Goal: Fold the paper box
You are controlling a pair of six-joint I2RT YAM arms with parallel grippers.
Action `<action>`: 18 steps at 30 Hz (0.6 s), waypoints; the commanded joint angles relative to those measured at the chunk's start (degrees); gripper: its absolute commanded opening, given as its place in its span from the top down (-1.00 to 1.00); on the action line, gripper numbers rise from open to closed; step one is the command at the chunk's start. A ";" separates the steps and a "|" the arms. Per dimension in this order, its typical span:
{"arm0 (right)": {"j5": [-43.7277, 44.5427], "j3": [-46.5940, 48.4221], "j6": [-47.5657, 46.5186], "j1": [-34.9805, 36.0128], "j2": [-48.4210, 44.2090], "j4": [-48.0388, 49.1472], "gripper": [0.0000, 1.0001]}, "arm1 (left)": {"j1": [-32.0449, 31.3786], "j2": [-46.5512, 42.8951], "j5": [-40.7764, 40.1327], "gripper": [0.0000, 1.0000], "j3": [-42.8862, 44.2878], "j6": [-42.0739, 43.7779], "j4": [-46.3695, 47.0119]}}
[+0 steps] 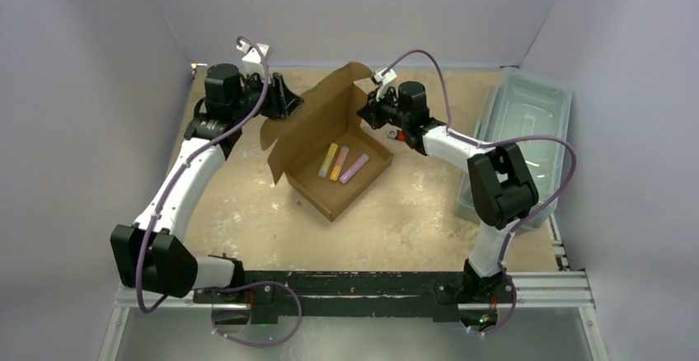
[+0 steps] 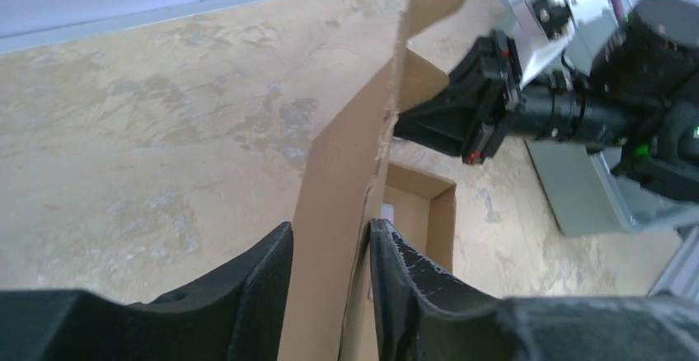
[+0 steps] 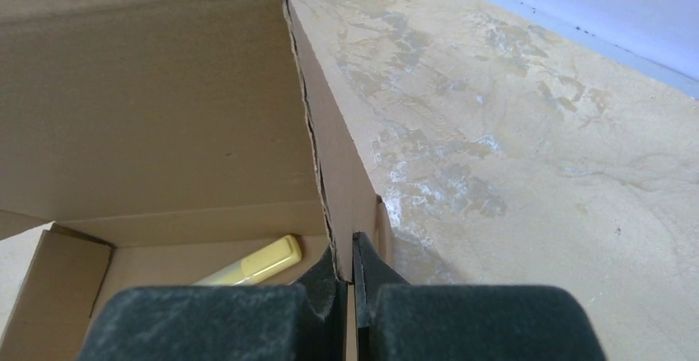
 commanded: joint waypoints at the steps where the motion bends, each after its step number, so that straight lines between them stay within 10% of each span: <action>1: 2.90 -1.05 1.87 -0.03 -2.54 0.98 1.00 | 0.32 -5.73 -11.78 0.15 -0.23 -4.21 -0.47; 8: 3.82 -1.70 0.37 -0.19 -2.94 0.98 1.00 | 3.64 -14.43 -23.42 -0.21 -0.30 -7.09 -7.28; 18: 5.10 -3.36 -0.75 -1.21 -4.78 1.08 1.00 | 4.37 -23.60 -42.85 -0.16 -9.01 -10.24 -17.48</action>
